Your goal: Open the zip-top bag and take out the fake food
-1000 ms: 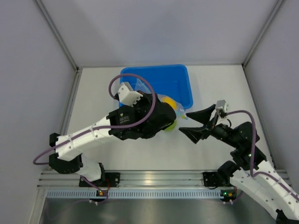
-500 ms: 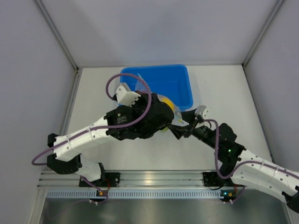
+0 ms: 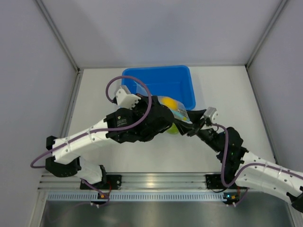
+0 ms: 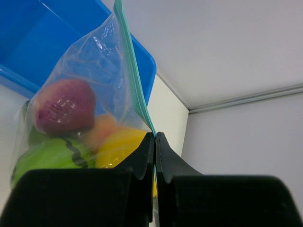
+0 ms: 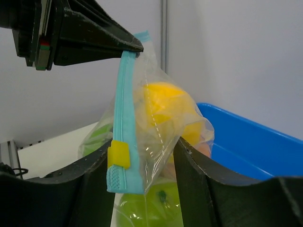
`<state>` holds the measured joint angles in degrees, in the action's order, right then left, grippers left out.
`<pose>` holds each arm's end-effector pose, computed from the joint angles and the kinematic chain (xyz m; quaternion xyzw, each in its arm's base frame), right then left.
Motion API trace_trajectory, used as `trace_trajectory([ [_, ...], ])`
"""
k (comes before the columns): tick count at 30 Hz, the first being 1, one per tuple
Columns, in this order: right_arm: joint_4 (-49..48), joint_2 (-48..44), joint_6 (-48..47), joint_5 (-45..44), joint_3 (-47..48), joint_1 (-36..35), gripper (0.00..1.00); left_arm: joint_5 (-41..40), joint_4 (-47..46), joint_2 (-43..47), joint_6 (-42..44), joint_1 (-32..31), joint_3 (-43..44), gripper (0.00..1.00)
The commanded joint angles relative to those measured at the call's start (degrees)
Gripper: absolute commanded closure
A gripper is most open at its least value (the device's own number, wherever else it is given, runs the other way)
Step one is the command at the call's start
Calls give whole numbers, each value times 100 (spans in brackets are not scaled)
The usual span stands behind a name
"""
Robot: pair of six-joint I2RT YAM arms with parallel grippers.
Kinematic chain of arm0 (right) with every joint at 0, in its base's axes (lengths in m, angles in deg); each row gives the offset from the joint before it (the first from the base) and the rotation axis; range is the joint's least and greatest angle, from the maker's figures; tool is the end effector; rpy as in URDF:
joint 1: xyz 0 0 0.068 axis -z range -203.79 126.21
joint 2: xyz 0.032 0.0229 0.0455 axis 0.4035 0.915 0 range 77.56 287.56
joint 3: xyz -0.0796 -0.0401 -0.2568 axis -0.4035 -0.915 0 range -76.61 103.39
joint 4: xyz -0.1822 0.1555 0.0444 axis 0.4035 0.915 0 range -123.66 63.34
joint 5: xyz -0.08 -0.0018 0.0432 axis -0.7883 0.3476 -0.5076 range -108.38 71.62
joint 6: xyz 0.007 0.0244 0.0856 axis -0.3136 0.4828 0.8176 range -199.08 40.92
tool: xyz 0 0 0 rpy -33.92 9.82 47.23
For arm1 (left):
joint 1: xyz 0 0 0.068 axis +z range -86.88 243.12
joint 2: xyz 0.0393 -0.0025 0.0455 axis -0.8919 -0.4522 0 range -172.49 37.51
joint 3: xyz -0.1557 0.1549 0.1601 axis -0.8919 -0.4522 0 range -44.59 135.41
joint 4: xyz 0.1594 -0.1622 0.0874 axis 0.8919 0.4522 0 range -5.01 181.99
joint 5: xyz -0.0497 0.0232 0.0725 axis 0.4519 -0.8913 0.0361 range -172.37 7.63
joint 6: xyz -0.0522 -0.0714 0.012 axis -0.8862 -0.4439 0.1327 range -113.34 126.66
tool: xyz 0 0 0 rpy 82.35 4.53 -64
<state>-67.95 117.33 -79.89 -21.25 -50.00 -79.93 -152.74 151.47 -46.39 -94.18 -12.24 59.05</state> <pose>0.1118 0.1594 0.3441 -0.2513 0.5068 0.3702 0.7368 0.1366 -0.2263 0.4344 -0.3747 0.6942 -0.2833 0.5454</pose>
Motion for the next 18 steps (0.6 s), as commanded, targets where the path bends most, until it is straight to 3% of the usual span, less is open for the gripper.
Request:
trace_trajectory([
  [1,-457,-197,-137,-161,-33,-90,52,-135,-65,260,-164,3,-89,100],
  [5,-141,-320,-208,-152,2,-90,61,-118,-65,330,-164,12,-124,100],
  [6,-79,-347,-217,-135,2,-90,71,-109,-65,348,-164,12,-124,100],
  [9,167,-426,-270,-47,37,-81,85,-47,-65,348,-129,12,-124,100],
  [11,342,-452,-331,24,98,-81,100,-12,-65,383,-120,12,-133,100],
  [16,738,-531,-375,50,300,-81,100,32,-65,409,-42,12,-150,100],
  [18,1315,-567,-428,163,432,-81,100,-47,-74,436,81,12,-177,100],
])
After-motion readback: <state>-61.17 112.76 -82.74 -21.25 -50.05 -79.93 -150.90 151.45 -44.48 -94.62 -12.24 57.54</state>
